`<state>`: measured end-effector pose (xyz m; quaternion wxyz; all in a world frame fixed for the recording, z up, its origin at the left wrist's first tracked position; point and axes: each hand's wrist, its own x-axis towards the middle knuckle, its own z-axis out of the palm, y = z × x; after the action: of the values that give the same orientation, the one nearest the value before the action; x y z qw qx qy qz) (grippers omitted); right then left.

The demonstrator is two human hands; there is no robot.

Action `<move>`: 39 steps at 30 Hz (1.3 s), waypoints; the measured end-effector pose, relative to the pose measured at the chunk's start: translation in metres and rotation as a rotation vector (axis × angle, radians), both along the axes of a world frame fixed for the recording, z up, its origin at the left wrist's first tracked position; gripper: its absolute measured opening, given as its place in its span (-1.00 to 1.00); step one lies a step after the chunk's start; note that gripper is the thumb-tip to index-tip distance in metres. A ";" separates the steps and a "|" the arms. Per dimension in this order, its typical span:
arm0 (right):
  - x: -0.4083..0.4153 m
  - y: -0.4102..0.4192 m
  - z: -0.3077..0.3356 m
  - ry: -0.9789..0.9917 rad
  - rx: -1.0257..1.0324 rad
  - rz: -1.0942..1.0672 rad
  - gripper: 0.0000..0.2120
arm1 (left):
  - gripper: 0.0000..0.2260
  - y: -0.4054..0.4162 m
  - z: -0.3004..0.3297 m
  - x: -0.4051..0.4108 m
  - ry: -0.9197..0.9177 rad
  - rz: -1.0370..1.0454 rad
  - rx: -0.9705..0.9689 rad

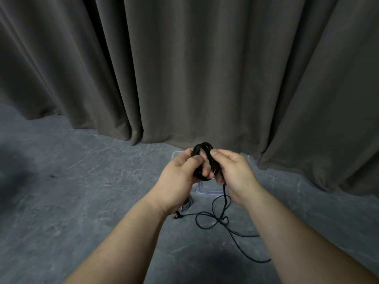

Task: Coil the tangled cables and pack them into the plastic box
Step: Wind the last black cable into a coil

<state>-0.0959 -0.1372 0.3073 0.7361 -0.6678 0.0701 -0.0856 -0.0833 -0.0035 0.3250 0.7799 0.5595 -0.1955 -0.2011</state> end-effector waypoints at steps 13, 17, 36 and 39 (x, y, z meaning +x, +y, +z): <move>0.001 -0.002 0.003 -0.049 -0.176 -0.157 -0.79 | -0.72 0.008 -0.001 0.009 -0.111 0.319 0.208; 0.011 -0.006 -0.004 -0.087 -0.195 -0.358 -0.82 | -0.68 0.008 -0.003 0.007 -0.257 0.359 0.418; -0.011 -0.006 -0.004 -0.173 -0.810 0.226 -0.11 | -0.76 0.003 0.001 0.005 0.109 0.101 0.011; -0.007 -0.007 -0.011 -0.171 -0.661 0.179 -0.14 | -0.77 0.004 0.003 0.004 0.069 0.024 -0.001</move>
<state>-0.1030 -0.1440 0.2966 0.4881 -0.8638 -0.0818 -0.0944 -0.0798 0.0005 0.3275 0.7889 0.5542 -0.1617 -0.2107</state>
